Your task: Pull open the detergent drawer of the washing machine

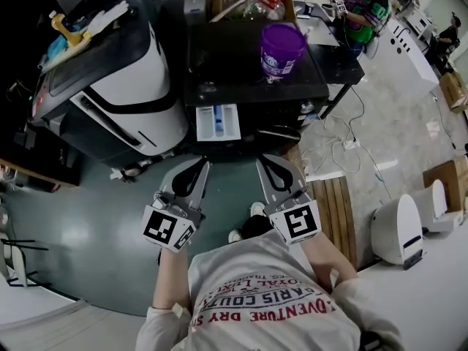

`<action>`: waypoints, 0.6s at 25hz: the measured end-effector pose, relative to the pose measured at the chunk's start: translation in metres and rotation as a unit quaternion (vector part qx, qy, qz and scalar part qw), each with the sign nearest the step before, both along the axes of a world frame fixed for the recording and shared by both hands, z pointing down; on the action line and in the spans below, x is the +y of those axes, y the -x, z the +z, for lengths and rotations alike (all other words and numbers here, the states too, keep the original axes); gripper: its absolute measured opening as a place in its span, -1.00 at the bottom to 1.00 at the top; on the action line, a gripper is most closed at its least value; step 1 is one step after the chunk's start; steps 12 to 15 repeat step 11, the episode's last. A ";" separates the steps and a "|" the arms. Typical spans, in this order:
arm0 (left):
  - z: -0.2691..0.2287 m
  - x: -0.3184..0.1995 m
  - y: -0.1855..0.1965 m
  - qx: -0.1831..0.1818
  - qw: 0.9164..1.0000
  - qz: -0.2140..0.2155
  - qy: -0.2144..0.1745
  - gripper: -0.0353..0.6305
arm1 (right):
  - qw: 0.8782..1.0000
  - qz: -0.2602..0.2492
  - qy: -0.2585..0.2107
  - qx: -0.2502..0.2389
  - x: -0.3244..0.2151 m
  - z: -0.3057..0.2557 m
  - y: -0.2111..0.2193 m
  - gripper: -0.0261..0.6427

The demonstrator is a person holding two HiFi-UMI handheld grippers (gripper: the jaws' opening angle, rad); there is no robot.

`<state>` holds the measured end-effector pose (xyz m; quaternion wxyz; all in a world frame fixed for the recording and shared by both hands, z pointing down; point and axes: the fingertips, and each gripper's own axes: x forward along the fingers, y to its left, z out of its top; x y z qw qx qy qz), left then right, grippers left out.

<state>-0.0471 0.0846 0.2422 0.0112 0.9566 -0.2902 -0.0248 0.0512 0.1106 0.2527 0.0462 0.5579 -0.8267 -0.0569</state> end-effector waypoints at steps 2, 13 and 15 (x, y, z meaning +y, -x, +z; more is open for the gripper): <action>0.000 0.002 0.000 0.001 1.000 -0.005 -0.003 -0.92 | 1.000 0.005 -0.002 -0.002 0.003 0.000 -0.001 -0.92; -0.002 0.002 -0.003 0.007 1.000 -0.007 -0.010 -0.92 | 1.000 0.014 -0.003 -0.004 0.003 0.000 -0.006 -0.92; -0.002 0.002 -0.003 0.007 1.000 -0.007 -0.010 -0.92 | 1.000 0.014 -0.003 -0.004 0.003 0.000 -0.006 -0.92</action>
